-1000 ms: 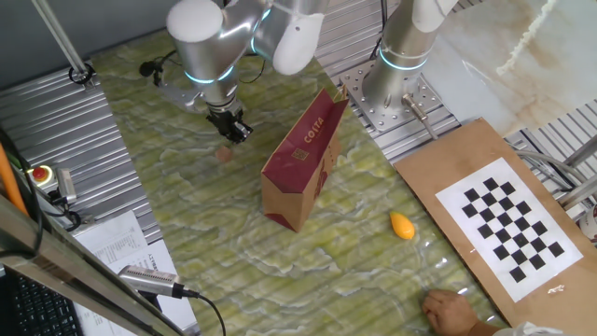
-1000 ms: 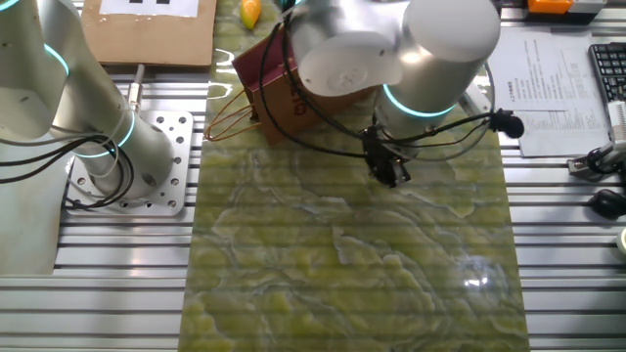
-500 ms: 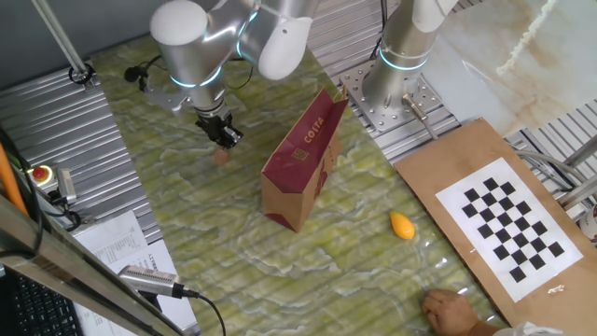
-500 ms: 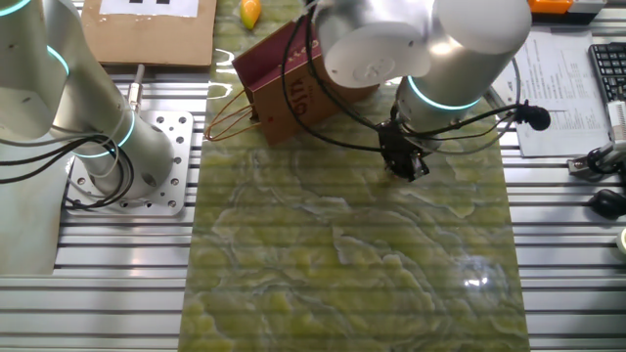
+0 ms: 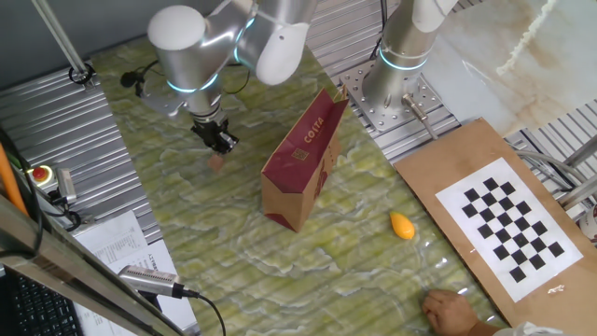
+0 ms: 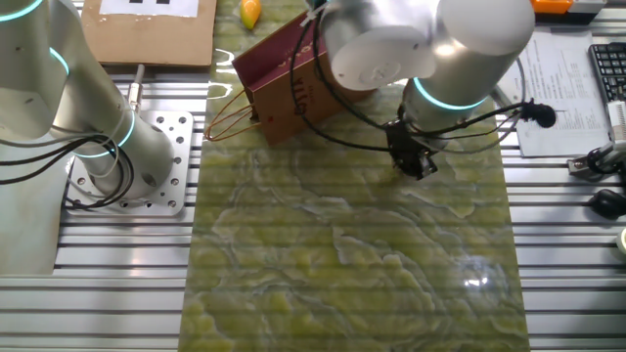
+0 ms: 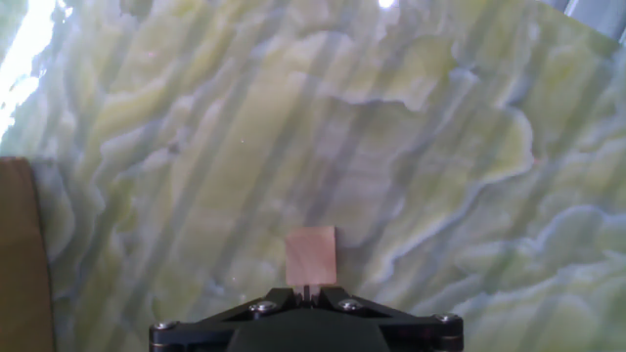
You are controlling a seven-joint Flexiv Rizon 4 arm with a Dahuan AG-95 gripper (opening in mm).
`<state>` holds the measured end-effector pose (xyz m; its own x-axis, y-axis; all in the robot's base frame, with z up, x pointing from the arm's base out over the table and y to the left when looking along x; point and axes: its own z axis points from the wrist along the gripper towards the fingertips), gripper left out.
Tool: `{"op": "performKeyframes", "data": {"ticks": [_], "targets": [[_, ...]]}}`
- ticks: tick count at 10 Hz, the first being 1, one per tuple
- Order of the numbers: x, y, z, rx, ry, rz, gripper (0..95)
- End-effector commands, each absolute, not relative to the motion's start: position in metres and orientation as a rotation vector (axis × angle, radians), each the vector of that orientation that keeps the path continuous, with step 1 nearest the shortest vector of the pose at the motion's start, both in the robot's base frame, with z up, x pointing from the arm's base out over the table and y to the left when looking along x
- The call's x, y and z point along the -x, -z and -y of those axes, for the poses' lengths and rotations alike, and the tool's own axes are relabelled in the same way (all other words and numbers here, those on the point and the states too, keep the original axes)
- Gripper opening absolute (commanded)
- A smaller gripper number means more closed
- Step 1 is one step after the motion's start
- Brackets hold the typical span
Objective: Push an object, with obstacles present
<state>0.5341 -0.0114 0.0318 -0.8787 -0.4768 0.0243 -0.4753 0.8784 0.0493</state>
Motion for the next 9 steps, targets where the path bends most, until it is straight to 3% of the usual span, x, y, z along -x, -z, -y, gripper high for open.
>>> {"op": "performKeyframes", "data": {"ticks": [1,9], "targets": [[-0.546,-0.032,0.000,-0.765,0.058,3.021,0.0],[-0.555,-0.048,-0.003,-0.714,0.046,2.972,0.0]]}}
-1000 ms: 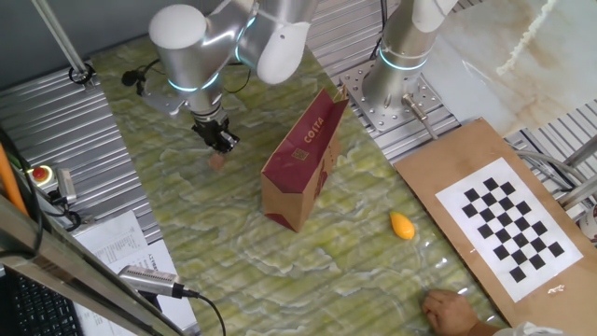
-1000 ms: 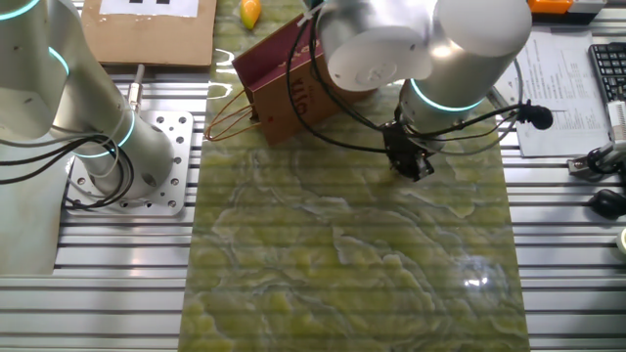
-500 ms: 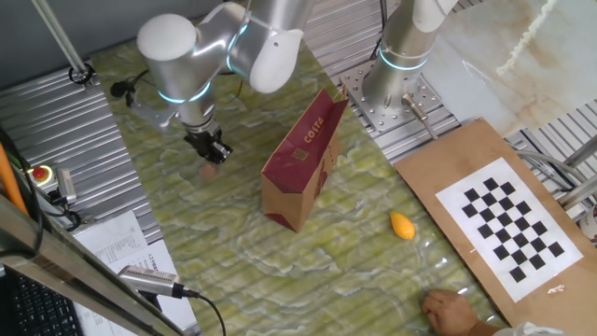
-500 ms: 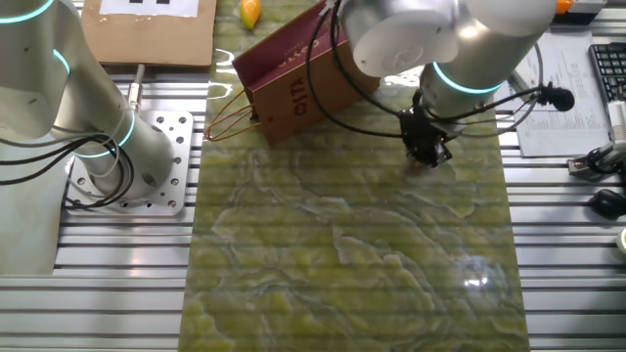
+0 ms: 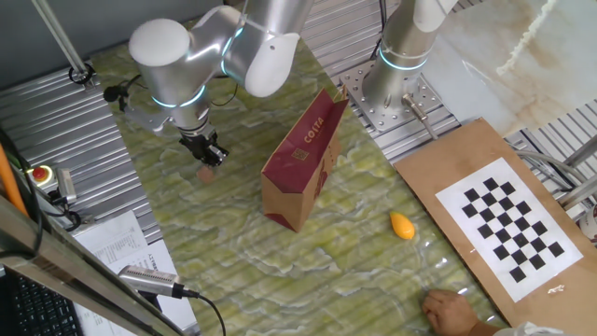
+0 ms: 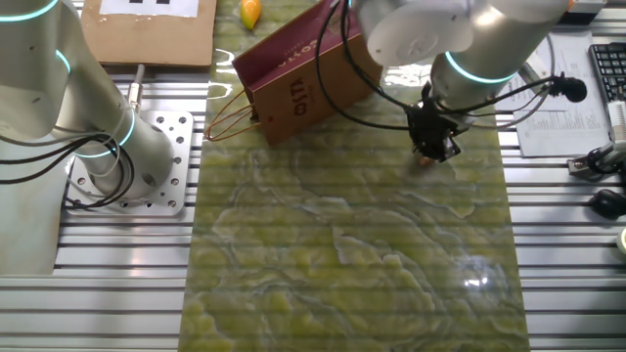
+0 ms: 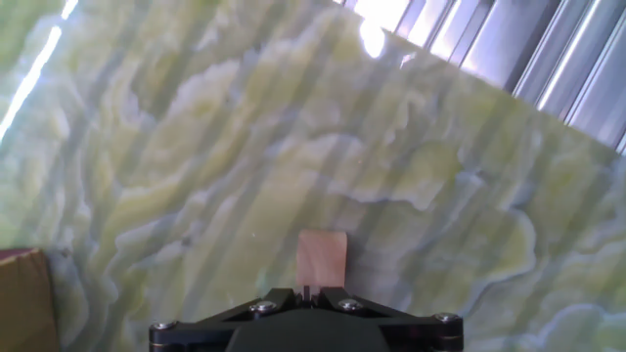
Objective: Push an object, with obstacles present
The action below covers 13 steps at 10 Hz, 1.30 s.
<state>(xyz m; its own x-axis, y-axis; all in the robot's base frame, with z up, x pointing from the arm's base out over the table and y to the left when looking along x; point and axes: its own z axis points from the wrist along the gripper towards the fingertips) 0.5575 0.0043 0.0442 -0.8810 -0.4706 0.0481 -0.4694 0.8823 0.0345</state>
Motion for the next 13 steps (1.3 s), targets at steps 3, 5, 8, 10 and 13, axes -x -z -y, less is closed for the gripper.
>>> {"op": "performKeyframes", "data": {"ticks": [3,5,8,10,13], "targets": [[-0.555,-0.048,-0.003,-0.708,0.058,2.945,0.0],[-0.555,-0.048,-0.003,-0.710,0.033,2.944,0.0],[-0.549,-0.046,-0.001,-0.716,0.024,2.941,0.0],[-0.544,-0.041,0.002,-0.713,0.021,2.944,0.0],[-0.549,-0.026,0.004,-0.712,0.024,2.968,0.0]]}}
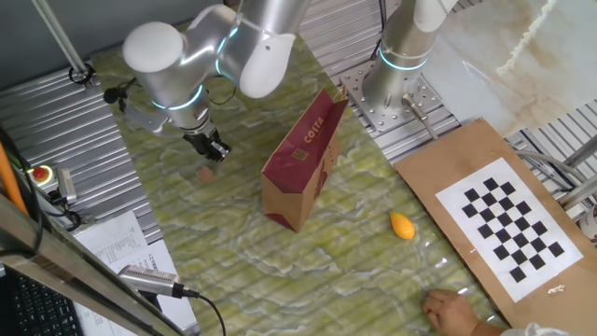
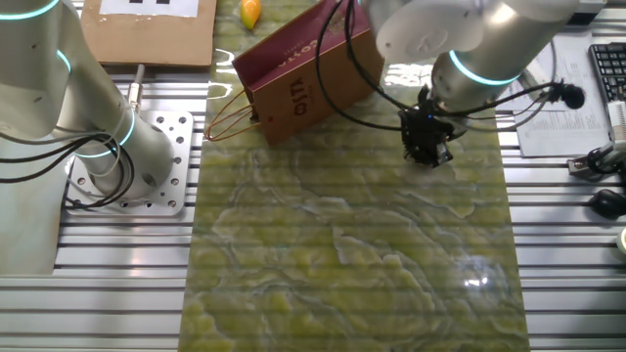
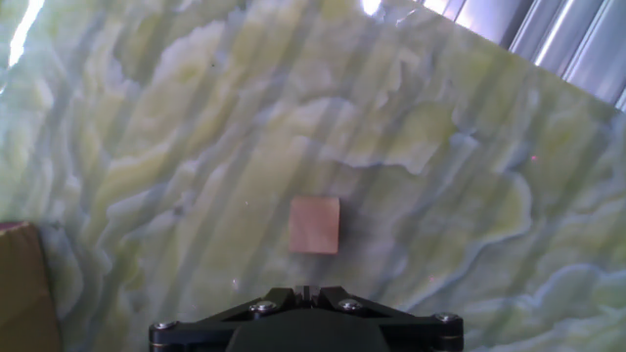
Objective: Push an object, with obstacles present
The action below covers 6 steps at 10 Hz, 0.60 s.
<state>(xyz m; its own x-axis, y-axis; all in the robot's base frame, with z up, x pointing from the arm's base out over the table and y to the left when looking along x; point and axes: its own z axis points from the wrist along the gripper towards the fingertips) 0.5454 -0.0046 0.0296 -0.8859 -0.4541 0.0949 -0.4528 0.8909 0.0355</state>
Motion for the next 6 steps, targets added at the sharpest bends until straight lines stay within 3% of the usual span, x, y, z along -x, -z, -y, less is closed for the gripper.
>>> {"op": "performKeyframes", "data": {"ticks": [1,6], "targets": [[-0.553,-0.026,0.003,-0.713,0.030,2.969,0.0],[-0.577,-0.028,-0.008,-0.715,0.050,2.979,0.0]]}}
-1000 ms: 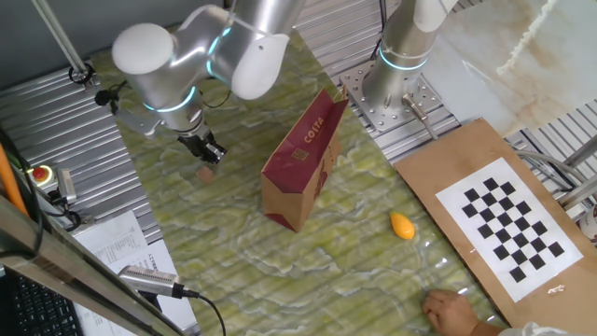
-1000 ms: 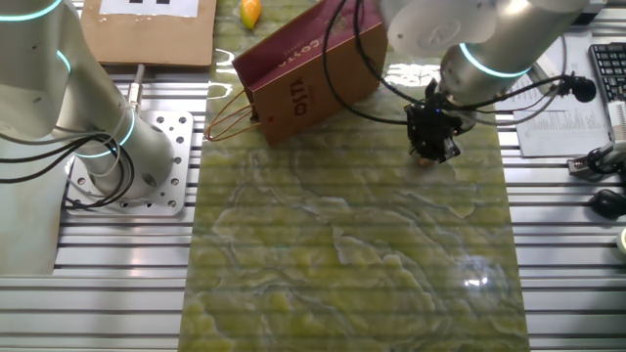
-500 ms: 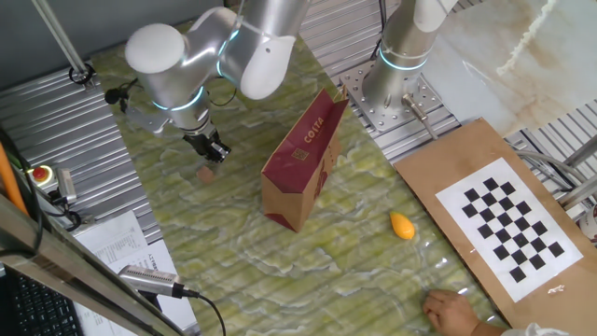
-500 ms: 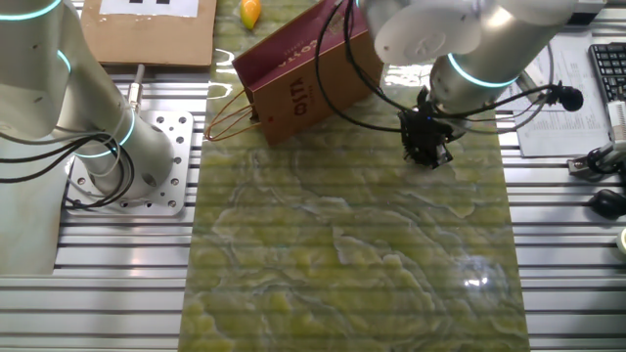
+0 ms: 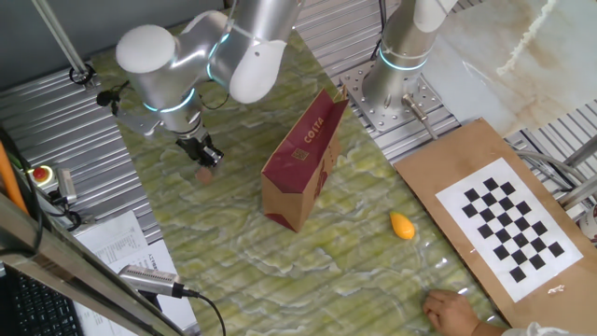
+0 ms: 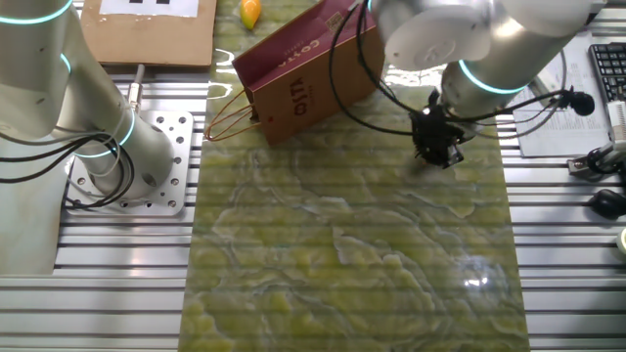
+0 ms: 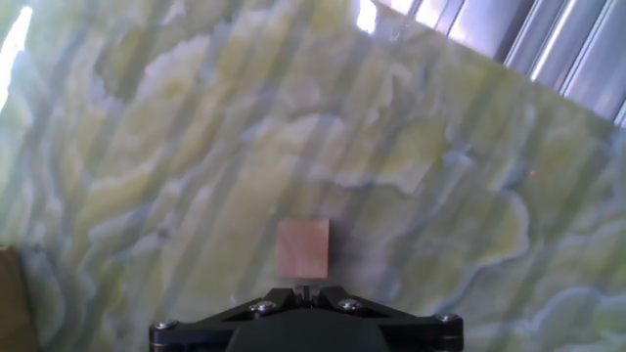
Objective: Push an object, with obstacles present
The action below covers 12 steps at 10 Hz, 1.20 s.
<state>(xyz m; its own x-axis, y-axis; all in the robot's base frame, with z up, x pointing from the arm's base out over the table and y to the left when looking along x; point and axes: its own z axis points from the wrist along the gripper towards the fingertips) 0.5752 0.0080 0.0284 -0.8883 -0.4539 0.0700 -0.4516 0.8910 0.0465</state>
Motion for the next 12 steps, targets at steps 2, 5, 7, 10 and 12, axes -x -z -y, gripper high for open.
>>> {"op": "performKeyframes", "data": {"ticks": [2,5,7,10,12], "targets": [[-0.583,-0.027,-0.013,-0.716,0.052,2.983,0.0],[-0.587,-0.029,-0.020,-0.702,0.056,2.985,0.0],[-0.586,-0.037,-0.019,-0.693,0.051,2.974,0.0],[-0.585,-0.047,-0.006,-0.724,0.050,2.963,0.0],[-0.589,-0.045,0.007,-0.753,0.053,2.963,0.0]]}}
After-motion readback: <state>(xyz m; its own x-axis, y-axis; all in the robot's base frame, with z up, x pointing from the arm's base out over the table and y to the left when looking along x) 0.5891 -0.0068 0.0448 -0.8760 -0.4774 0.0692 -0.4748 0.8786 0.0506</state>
